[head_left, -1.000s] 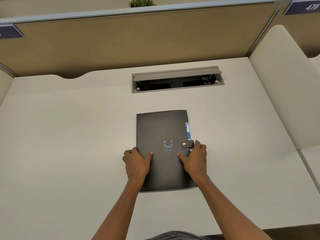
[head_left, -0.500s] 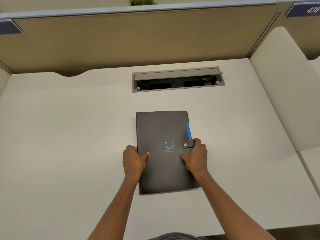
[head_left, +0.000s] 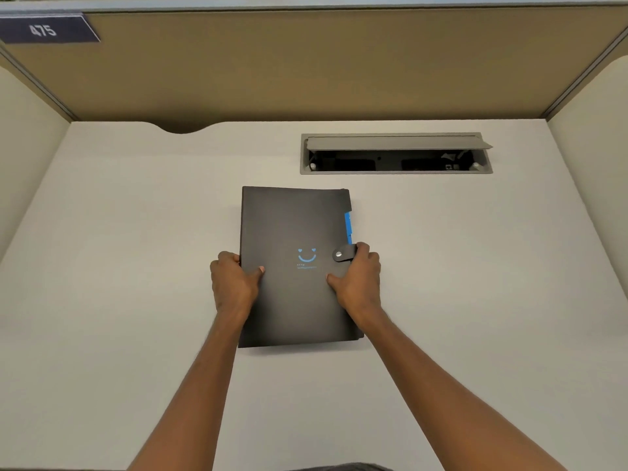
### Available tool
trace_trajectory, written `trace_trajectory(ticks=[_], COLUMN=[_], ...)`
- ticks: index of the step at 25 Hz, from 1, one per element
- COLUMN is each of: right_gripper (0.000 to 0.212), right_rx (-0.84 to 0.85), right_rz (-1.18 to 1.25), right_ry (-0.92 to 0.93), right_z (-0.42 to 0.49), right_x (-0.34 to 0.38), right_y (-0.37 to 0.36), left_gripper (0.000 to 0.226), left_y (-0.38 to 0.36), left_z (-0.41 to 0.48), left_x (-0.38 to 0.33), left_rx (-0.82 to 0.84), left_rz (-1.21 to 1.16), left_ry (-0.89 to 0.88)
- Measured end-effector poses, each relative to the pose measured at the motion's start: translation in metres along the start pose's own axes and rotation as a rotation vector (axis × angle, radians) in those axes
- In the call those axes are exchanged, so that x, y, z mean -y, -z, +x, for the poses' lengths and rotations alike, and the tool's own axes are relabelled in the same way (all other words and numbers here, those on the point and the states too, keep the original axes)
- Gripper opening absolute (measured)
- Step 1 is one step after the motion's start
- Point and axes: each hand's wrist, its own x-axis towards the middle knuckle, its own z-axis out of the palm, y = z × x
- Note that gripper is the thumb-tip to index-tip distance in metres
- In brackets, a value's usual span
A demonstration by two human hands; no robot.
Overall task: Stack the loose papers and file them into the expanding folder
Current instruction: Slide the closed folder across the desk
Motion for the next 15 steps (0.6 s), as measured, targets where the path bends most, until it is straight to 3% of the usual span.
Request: trace_trajectory(ticks=[15], right_gripper=[0.062], right_rx=[0.029], right_rz=[-0.028], right_ry=[0.104], right_z=[0.104], right_x=[0.137], right_y=[-0.087], left_gripper=[0.034], left_y=[0.054], left_z=[0.176], left_x=[-0.030], left_rx=[-0.080], left_rz=[0.055], left_ry=[-0.054])
